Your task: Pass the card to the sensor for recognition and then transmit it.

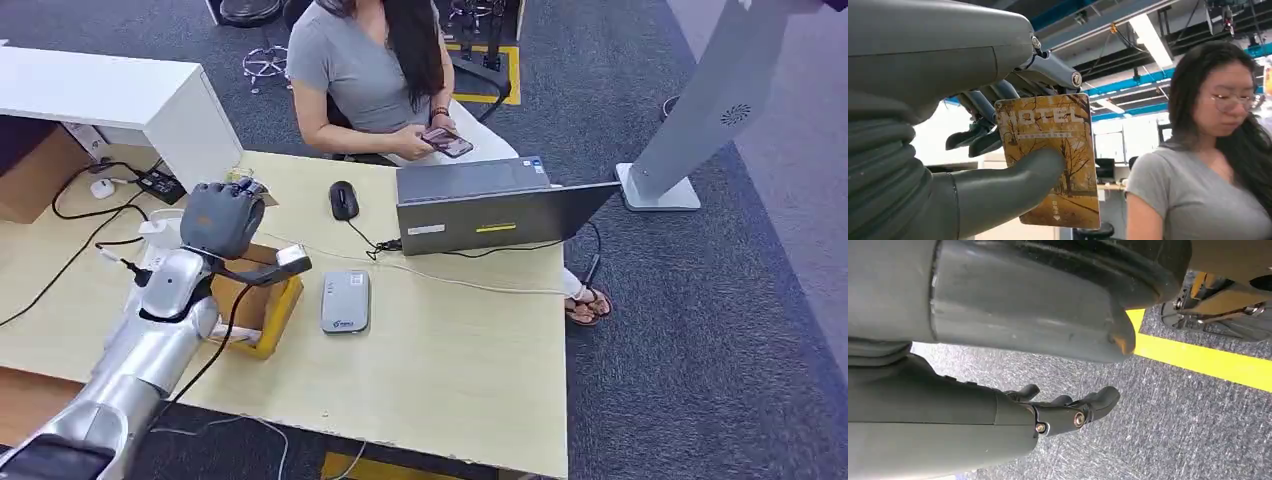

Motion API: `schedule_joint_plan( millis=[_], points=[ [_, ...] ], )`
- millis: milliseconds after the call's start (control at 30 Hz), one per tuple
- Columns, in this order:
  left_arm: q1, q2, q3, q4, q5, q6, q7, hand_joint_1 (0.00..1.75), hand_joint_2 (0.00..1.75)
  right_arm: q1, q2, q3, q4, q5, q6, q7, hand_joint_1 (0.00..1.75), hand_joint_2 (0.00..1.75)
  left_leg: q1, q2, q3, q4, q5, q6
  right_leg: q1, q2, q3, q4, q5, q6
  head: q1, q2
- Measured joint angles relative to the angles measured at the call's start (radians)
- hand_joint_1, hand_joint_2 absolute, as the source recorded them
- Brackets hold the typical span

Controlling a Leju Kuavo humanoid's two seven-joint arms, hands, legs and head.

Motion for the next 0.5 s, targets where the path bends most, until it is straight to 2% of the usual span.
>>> schedule_joint_plan(
  millis=[500],
  points=[
    [0.003, -0.025, -0.03, 0.0, -0.017, -0.029, 0.013, 1.75, 1.75, 0.0, 0.0, 0.0, 0.004, 0.005, 0.001, -0.002, 0.0, 0.0, 0.0, 0.0, 0.0, 0.0, 0.0, 0.0, 0.0, 0.0, 0.0, 0.0, 0.0, 0.0, 0.0, 0.0]
  ],
)
